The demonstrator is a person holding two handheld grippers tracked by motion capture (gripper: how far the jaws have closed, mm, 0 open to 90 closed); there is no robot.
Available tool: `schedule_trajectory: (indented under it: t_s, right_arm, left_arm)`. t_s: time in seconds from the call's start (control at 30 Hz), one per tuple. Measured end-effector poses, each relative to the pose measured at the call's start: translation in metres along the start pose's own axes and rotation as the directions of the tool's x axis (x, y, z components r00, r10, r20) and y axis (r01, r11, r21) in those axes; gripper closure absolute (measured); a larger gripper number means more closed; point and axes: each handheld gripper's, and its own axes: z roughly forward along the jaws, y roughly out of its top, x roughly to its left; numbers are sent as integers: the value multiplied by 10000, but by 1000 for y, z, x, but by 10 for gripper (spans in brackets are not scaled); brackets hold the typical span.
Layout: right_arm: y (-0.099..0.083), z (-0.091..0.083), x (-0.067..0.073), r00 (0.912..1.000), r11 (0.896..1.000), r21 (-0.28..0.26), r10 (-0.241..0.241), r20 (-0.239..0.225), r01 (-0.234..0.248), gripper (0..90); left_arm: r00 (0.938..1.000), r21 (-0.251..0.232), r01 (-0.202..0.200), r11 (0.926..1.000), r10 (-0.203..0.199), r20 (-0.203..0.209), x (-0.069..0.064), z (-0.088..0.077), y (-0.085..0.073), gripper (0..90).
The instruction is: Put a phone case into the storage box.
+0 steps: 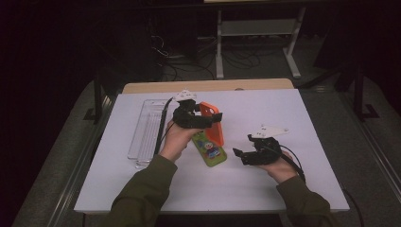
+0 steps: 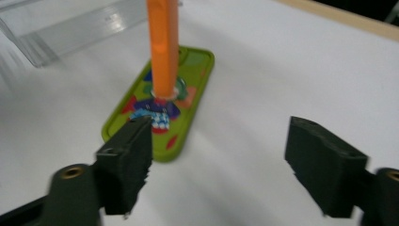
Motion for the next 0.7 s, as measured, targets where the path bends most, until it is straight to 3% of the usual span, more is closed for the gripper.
schedule_trajectory:
  t_s: [0.1,0.2,0.53,0.7]
  right_arm:
    - [-7,-2,-3,9999,9999,-1,133,-21,-133,127]
    - [-16,-5,-6,9999,9997,-246,16,-133,-19,0]
    - [-44,-17,-14,9994,9996,-228,-155,-323,147,0]
    - [-53,-19,-13,9992,9997,-226,-20,-388,11,0]
  left_arm:
    - [10000,-167,-32,9999,31,-68,2,-6,6,168]
    - [9998,-292,-130,9995,126,-140,4,-14,13,167]
    - [9978,-535,-423,9977,395,-524,17,-35,30,167]
    - [9962,-595,-516,9969,472,-727,22,-43,36,167]
